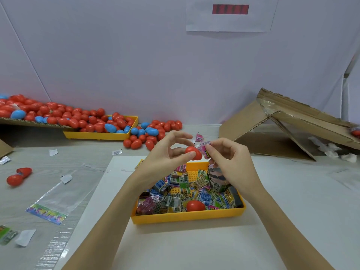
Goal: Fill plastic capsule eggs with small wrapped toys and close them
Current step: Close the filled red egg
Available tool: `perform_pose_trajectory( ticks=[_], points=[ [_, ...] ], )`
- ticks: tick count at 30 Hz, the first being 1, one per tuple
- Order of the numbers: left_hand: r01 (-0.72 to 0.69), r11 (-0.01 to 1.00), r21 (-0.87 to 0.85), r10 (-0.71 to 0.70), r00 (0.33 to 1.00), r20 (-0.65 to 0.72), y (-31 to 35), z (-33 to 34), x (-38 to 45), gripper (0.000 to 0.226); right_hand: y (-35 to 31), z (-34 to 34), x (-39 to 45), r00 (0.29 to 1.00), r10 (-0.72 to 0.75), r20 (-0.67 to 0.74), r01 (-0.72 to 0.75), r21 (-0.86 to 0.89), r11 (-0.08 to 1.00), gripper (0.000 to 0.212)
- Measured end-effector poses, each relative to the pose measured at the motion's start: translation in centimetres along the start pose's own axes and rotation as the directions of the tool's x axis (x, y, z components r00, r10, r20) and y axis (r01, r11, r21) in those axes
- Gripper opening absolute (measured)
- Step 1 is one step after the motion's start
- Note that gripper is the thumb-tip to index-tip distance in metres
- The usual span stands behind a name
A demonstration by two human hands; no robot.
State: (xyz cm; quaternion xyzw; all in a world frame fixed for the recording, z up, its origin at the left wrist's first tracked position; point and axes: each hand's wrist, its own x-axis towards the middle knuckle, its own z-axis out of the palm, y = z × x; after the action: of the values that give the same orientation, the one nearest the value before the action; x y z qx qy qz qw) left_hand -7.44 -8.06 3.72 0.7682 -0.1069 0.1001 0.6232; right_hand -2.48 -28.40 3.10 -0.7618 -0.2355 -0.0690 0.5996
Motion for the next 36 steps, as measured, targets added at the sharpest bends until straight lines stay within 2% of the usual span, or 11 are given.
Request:
perform_pose_trajectory(
  ticks=[10, 26, 36],
  points=[
    [-0.014, 1.0, -0.006, 0.014, 1.0, 0.0, 0.16, 0.13, -0.02, 0.038, 0.01, 0.04, -0.15, 0.999, -0.048, 0.023, 0.051, -0.128, 0.99, 0.01],
    [-0.031, 1.0, 0.001, 0.031, 0.998, 0.047, -0.1, 0.01, -0.09, 0.04, -0.04, -0.04, -0.08, 0.996, -0.086, 0.024, 0.089, -0.182, 0.979, 0.015],
    [0.002, 1.0, -0.009, -0.001, 0.995, 0.102, 0.04, -0.11, -0.25, 0.027, 0.14, -0.32, 0.0, 0.991, -0.108, 0.084, 0.122, -0.195, 0.973, 0.01]
  ],
)
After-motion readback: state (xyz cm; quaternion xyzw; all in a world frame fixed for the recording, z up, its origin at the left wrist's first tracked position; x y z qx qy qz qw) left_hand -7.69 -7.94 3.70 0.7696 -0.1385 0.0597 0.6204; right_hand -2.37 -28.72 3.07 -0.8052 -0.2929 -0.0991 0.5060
